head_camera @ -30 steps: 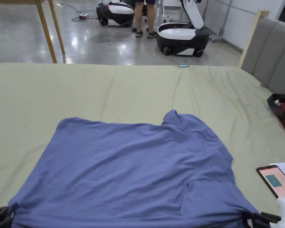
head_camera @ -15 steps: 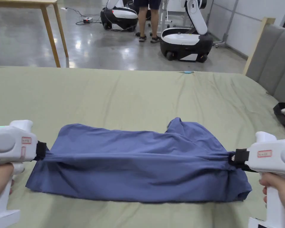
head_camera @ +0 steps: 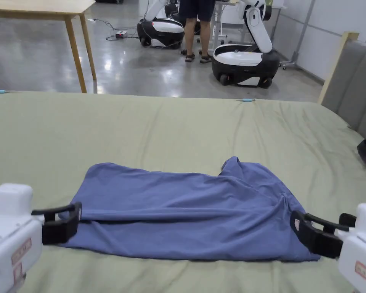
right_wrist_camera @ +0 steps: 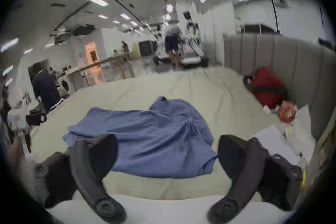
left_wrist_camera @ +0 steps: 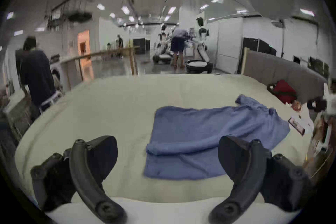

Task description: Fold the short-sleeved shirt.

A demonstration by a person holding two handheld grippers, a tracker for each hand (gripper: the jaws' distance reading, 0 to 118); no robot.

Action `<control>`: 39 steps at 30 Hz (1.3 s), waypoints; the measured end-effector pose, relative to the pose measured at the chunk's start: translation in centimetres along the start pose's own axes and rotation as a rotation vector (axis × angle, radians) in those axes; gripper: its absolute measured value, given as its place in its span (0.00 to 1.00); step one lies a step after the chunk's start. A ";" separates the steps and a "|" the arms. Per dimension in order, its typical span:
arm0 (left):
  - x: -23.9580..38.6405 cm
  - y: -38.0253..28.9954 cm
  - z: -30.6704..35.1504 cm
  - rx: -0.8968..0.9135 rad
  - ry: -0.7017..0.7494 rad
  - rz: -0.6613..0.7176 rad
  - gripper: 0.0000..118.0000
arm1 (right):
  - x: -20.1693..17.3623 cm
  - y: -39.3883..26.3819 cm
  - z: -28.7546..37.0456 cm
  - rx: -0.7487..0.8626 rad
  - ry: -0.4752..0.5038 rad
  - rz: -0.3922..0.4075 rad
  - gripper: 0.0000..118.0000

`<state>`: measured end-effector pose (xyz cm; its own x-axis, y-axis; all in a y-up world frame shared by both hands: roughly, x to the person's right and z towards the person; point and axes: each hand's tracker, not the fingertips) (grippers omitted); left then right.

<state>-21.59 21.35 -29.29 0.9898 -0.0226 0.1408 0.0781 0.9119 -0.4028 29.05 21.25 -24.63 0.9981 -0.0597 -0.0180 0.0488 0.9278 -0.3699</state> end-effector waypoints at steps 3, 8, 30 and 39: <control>1.0 -2.8 1.7 -0.097 0.018 0.020 0.06 | -1.5 -1.8 1.5 -0.022 -0.070 -0.002 0.01; -0.9 -5.3 0.0 -0.256 0.014 0.060 0.01 | -1.7 -2.9 2.5 -0.047 -0.021 -0.036 0.01; -2.1 -4.4 -15.6 -0.490 0.100 -0.088 0.24 | 5.8 -5.0 -9.2 -0.370 -0.215 -0.040 0.79; -2.3 -3.0 -13.7 -0.479 0.074 -0.023 0.05 | 6.5 -6.0 -15.2 -0.481 -0.142 -0.089 0.11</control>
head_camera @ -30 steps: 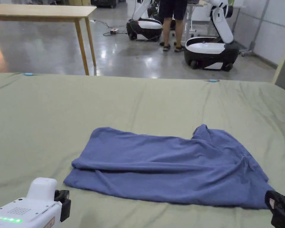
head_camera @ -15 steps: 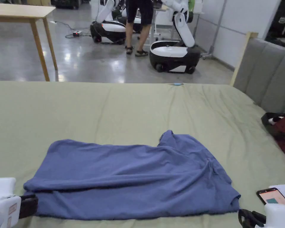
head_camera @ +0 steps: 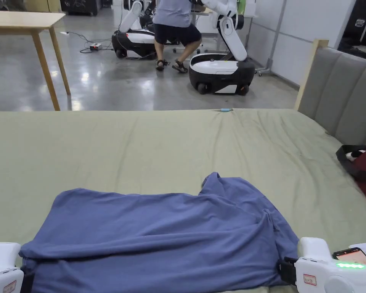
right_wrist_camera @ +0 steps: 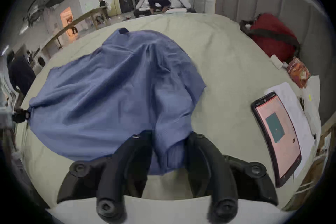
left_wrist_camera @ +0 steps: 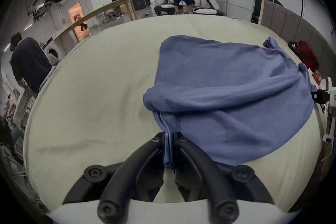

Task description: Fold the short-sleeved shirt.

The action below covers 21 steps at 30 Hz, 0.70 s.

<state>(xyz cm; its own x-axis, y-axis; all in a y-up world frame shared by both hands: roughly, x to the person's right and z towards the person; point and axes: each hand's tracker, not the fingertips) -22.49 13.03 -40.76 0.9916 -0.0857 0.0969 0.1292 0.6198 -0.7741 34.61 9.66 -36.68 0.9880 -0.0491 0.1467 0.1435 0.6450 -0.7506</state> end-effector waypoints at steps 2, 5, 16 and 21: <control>-0.6 0.5 0.7 0.015 -0.011 0.009 0.04 | -0.2 0.3 1.5 0.031 0.098 -0.002 0.11; -1.3 1.6 2.2 0.041 -0.034 0.015 0.03 | -0.5 0.7 4.5 0.090 0.088 0.031 0.11; -4.3 -1.3 13.5 0.185 -0.072 0.066 0.03 | 1.2 -1.6 16.2 0.181 0.153 0.063 0.11; -3.5 -8.5 14.6 0.131 -0.078 0.119 0.03 | 1.3 -7.6 14.6 0.080 0.159 0.069 0.11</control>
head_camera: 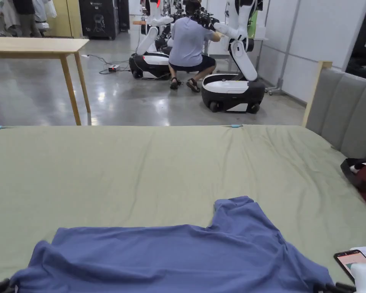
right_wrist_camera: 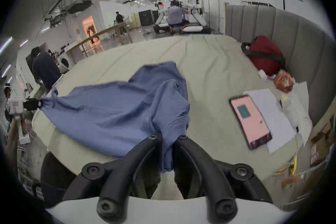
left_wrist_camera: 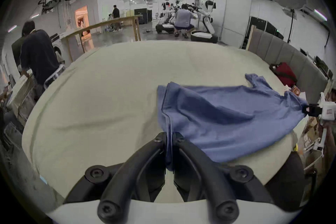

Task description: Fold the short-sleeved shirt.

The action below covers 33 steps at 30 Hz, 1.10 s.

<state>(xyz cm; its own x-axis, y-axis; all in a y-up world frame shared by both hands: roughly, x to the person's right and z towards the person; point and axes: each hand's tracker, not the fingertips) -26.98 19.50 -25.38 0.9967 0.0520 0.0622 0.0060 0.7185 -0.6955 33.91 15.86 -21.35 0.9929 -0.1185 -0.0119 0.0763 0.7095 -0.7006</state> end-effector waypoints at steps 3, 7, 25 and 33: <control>-0.6 -3.6 -0.9 -0.072 -0.017 0.090 0.03 | -0.4 -3.0 -1.2 -0.058 -0.016 -0.033 0.11; -1.6 -5.4 -1.9 -0.065 -0.012 0.100 0.25 | -0.2 -3.9 -1.0 -0.016 -0.032 -0.097 0.24; 4.0 2.0 1.7 0.291 0.095 -0.057 0.06 | -9.9 4.0 4.8 0.483 0.050 0.042 0.09; 0.4 7.0 -11.0 0.070 0.118 -0.129 0.19 | -8.8 5.2 0.4 0.374 0.016 0.086 0.09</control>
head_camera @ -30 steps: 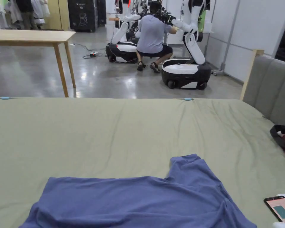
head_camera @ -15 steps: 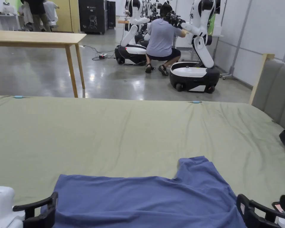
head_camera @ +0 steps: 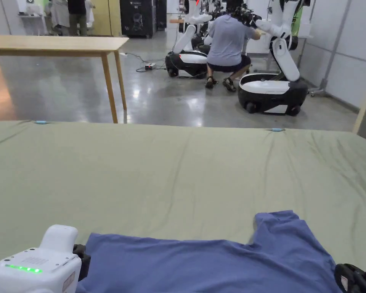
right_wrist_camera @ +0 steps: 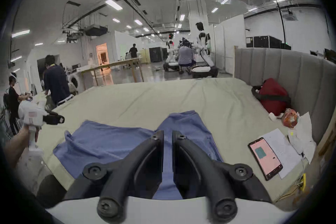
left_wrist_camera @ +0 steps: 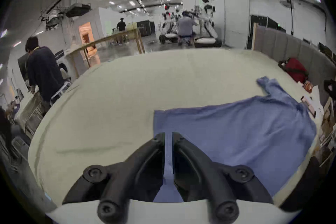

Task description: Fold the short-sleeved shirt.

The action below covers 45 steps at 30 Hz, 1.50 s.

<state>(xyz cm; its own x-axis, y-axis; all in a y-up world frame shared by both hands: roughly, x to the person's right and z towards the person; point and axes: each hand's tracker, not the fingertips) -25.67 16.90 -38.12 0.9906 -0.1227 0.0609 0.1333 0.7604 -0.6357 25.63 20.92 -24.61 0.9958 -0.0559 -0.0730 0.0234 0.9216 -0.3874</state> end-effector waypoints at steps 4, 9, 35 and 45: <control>-1.1 2.8 -7.8 -0.051 0.040 -0.008 0.91 | 1.8 0.1 -2.8 -0.083 -0.044 0.002 0.09; 0.3 3.5 -13.1 -0.163 0.079 -0.079 0.90 | 4.3 1.0 -6.8 -0.156 -0.104 0.028 0.09; 3.2 5.3 -3.4 0.013 0.007 -0.048 0.09 | 8.5 4.3 -20.2 -0.447 -0.036 0.075 0.03; -0.4 -2.3 12.0 0.132 -0.032 0.045 0.09 | 7.7 2.4 -0.8 -0.251 -0.041 0.031 0.03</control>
<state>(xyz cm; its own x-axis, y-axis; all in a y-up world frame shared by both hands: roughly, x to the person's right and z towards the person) -26.04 22.86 -27.41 0.9959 -0.0676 0.0607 0.0896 0.8424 -0.5314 33.27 22.42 -26.79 0.9986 -0.0087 -0.0531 -0.0251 0.7982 -0.6018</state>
